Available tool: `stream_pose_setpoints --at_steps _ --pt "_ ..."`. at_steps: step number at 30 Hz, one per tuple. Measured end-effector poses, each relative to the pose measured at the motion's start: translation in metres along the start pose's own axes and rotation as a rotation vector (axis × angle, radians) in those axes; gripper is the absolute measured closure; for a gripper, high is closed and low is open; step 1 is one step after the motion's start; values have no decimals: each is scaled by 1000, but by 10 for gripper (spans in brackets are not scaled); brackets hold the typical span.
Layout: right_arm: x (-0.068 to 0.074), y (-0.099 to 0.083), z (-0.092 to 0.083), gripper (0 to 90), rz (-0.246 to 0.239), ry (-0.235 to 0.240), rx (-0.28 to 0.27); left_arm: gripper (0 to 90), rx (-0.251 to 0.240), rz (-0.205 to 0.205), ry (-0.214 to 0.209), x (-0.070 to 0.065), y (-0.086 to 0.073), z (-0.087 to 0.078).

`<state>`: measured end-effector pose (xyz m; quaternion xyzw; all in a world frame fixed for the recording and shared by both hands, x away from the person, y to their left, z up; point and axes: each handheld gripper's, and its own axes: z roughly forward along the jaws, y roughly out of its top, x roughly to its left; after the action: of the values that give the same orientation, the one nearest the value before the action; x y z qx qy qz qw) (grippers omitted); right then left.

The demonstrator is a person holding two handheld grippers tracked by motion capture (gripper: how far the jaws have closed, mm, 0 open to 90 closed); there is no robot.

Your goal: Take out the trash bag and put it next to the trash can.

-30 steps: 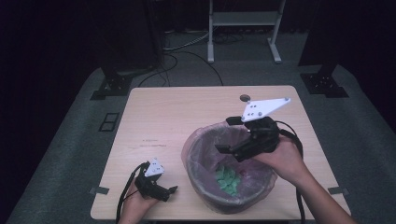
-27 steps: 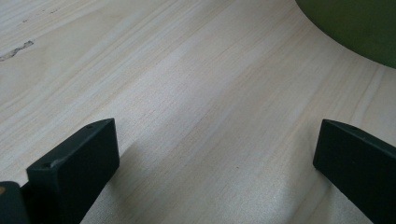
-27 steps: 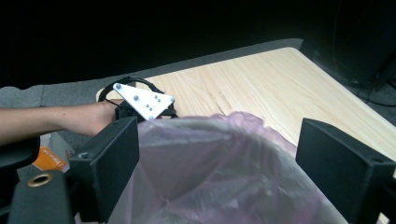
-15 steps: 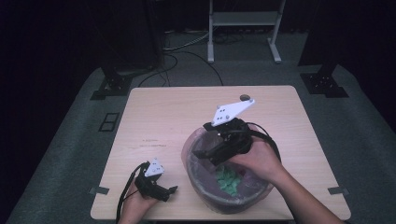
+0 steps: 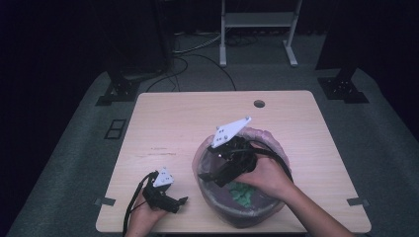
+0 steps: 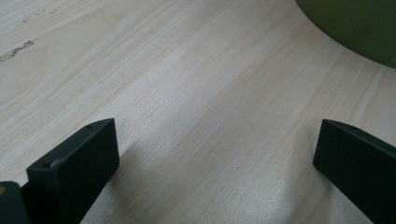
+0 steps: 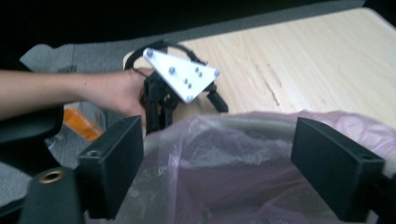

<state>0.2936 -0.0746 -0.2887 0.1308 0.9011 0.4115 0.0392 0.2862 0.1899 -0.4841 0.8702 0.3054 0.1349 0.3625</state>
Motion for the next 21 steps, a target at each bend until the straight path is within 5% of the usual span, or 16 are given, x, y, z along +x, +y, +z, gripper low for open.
stream_pose_setpoints --at_steps 4,11,21 --pt "-1 -3 3 410 0 40 27 0 0 -1 -1 0 0 0" --pt "-1 -6 3 876 -15 76 40 0 0 1 0 0 0 0" --pt "-2 -7 -8 900 -15 44 48 0 0 0 0 0 0 0"
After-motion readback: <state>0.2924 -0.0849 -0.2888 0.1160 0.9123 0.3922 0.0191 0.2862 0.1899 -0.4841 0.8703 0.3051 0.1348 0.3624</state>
